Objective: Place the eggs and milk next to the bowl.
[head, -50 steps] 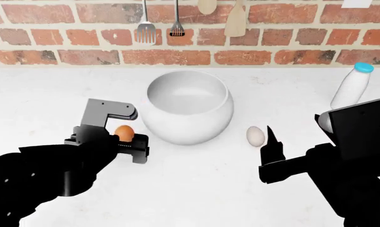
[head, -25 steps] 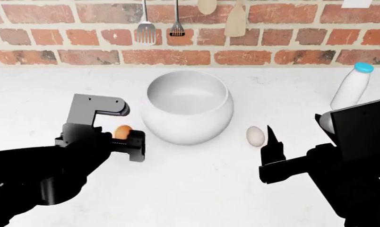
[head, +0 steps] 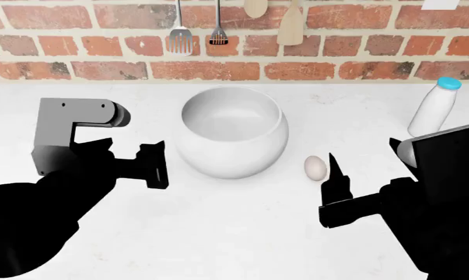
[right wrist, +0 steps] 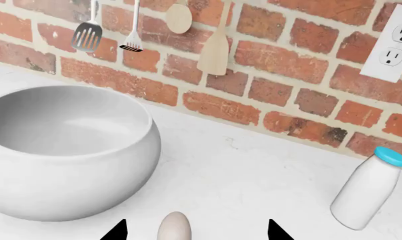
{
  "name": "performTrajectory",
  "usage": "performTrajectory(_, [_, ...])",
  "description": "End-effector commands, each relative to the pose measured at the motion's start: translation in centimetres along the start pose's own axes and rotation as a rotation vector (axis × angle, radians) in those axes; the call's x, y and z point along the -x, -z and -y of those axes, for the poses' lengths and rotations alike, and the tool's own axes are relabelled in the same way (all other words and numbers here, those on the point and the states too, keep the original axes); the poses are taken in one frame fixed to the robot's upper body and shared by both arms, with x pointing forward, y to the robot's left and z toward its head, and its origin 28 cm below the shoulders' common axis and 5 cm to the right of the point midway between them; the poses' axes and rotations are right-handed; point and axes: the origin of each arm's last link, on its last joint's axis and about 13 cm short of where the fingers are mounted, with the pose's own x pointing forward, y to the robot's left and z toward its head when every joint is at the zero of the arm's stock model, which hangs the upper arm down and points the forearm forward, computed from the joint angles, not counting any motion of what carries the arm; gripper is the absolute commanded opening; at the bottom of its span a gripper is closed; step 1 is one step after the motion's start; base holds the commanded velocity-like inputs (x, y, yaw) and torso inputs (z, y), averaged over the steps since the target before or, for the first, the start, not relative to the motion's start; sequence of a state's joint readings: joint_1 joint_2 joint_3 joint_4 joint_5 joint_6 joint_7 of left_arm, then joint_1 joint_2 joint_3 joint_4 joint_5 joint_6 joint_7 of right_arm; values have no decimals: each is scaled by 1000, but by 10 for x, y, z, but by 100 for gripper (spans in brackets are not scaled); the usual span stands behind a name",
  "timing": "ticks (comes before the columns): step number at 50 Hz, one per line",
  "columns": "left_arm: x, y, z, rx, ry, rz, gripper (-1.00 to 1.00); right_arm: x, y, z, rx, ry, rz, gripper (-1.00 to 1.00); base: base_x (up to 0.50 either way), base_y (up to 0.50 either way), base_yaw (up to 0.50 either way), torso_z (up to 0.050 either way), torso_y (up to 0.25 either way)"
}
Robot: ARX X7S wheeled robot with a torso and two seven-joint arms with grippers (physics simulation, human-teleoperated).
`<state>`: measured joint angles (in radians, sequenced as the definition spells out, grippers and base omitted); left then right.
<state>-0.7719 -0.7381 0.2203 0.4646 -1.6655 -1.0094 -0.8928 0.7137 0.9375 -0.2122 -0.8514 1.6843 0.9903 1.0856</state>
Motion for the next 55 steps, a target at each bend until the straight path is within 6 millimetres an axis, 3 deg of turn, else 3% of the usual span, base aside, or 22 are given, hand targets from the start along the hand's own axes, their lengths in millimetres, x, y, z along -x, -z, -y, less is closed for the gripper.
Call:
performTrajectory(1, [16, -7, -1, 31, 20, 71, 100, 5, 0, -1, -1, 10, 27, 100, 0, 0, 0, 0, 0])
performTrajectory(25, [20, -8, -3, 18, -4, 153, 100, 6, 3, 0, -35, 17, 55, 100, 0, -10, 0, 0, 0])
performTrajectory(55, [19, -7, -3, 18, 1, 153, 100, 4, 3, 0, -40, -1, 54, 100, -1, -499, 0, 0, 0])
